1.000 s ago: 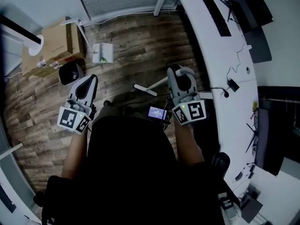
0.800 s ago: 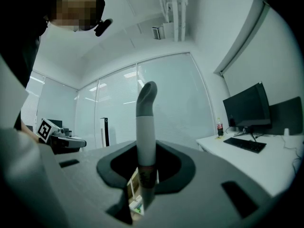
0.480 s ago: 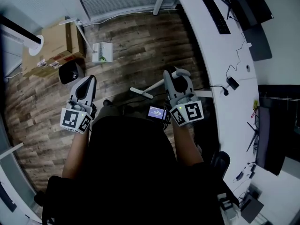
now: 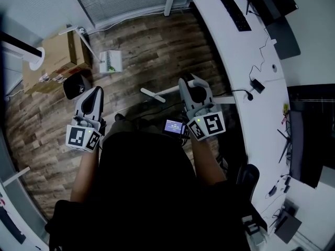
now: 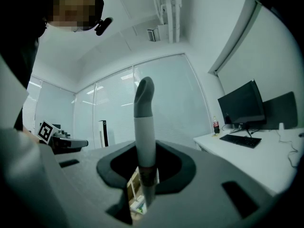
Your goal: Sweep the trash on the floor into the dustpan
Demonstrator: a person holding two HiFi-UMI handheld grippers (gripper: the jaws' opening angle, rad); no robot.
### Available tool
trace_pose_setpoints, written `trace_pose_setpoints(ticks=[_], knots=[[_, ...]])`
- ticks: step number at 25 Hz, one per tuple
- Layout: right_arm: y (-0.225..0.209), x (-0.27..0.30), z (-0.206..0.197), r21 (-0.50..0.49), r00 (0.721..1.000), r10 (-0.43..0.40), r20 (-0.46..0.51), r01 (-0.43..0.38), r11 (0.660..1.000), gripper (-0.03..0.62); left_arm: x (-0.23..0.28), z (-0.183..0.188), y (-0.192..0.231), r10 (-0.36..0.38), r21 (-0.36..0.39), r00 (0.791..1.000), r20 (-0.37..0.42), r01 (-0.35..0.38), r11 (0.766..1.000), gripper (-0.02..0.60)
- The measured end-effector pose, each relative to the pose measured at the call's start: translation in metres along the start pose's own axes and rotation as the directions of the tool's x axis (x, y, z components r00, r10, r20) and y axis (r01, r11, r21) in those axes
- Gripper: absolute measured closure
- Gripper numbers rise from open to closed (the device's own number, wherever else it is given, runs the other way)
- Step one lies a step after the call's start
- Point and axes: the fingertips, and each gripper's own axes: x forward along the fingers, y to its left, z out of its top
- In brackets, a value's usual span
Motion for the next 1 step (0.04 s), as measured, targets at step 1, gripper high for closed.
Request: trace_pose_setpoints(ticks=[1], knots=[[-0.0014,-0.0013,-0.0001,0.001,1.000,-0.001,0.001,0.001,1.000,0.508,0.0008,0.0002,-0.0012,0.001,0.001,1.000,0.000,-0.001,1.000,0.586]])
